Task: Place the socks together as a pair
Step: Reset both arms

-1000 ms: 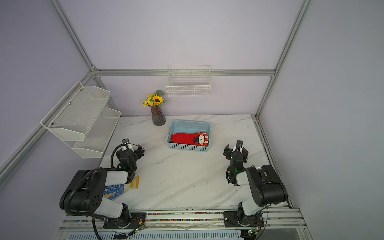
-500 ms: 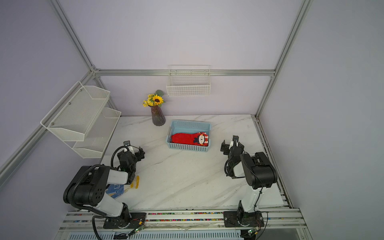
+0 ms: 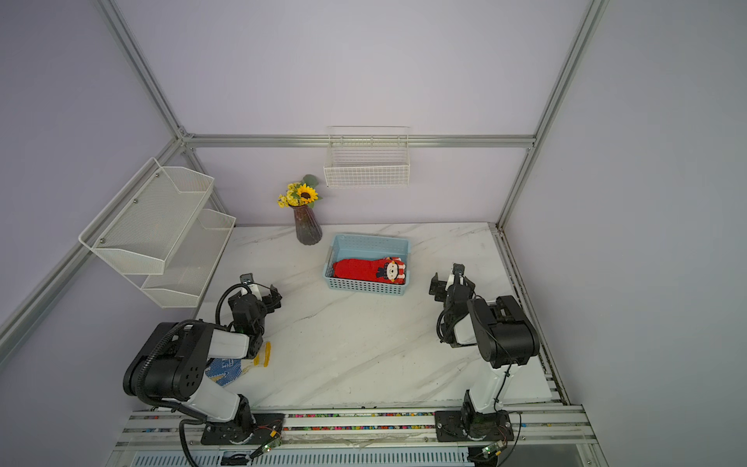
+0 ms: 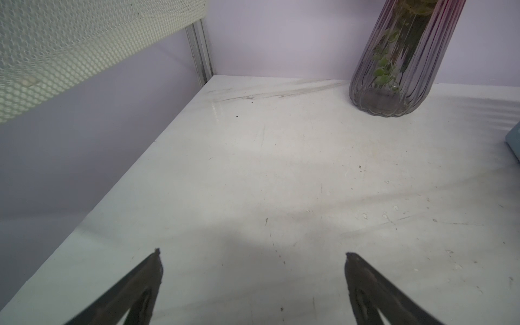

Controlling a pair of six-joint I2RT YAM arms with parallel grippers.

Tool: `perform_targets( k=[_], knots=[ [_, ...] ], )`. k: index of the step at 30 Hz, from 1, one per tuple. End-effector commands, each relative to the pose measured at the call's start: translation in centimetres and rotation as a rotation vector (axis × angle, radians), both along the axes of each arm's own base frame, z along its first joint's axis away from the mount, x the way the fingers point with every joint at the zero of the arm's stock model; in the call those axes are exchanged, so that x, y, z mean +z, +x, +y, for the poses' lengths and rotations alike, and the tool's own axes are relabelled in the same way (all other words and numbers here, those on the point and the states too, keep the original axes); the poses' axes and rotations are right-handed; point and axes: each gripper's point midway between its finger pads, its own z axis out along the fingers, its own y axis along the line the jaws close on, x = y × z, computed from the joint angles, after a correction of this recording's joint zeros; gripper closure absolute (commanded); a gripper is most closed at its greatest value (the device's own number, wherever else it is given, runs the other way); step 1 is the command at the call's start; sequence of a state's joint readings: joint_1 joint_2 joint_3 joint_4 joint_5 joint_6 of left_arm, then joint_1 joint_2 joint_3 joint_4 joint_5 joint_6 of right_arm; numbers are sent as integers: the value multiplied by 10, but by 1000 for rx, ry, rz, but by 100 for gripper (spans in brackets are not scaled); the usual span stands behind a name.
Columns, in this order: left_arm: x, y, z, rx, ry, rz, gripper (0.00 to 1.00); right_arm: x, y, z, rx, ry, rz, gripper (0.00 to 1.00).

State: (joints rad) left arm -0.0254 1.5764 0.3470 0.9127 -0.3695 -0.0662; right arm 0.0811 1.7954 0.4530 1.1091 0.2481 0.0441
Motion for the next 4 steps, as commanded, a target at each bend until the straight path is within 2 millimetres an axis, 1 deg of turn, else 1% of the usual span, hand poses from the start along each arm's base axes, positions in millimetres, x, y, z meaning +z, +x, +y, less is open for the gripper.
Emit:
perform_targets(
  k=[1,4],
  knots=[
    [23,9,2,-2,7,-78,0,5,4,-3,6,14,-8,3],
    [22,9,2,-1,8,-77,0,6,2,-3,7,8,-13,3]
  ],
)
